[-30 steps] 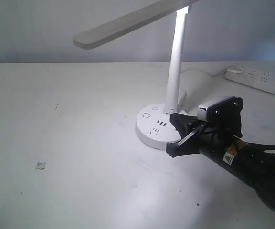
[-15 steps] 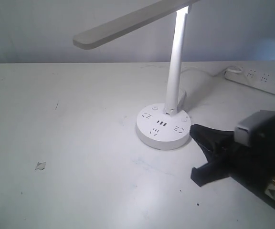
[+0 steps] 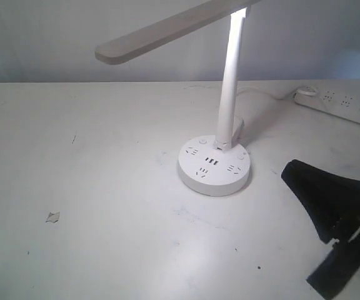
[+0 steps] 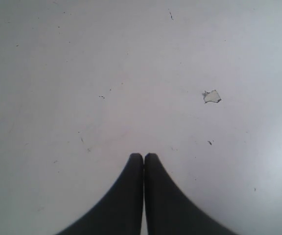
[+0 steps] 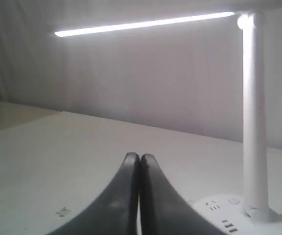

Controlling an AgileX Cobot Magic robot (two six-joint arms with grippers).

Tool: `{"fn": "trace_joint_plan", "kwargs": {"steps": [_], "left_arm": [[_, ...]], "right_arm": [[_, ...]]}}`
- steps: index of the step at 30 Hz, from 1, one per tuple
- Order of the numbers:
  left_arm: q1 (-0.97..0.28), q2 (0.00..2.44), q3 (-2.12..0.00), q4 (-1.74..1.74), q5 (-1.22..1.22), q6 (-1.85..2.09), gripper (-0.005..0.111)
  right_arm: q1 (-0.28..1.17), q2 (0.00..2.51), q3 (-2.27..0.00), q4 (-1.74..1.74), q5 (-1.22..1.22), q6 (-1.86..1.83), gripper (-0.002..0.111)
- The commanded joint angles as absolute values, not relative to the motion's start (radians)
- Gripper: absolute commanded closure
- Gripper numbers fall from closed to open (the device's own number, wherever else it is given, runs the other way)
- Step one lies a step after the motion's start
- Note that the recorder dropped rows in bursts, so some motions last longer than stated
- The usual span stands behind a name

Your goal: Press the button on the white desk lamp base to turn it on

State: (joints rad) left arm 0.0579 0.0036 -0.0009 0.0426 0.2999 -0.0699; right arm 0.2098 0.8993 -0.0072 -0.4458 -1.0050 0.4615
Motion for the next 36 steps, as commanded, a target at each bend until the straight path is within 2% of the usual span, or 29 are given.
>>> {"fn": "trace_joint_plan", "kwargs": {"steps": [1,8,16,25,36], "left_arm": [[0.058,0.000,0.000,0.035,0.304,-0.071,0.107],[0.058,0.000,0.000,0.035,0.304,-0.071,0.107],[0.058,0.000,0.000,0.035,0.304,-0.071,0.107],[0.058,0.000,0.000,0.036,0.306,-0.071,0.107],[0.058,0.000,0.000,0.036,0.306,-0.071,0.107]], "right_arm": [[0.209,0.717,0.000,-0.549,-0.901,0.620,0.108],[0.209,0.391,0.000,-0.657,-0.640,0.852,0.108],[0.209,0.000,0.000,-0.854,-0.512,1.109,0.108],[0.209,0.000,0.000,-0.885,-0.480,1.145,0.108],[0.209,0.000,0.000,-0.843,0.169,1.357,0.108]]}}
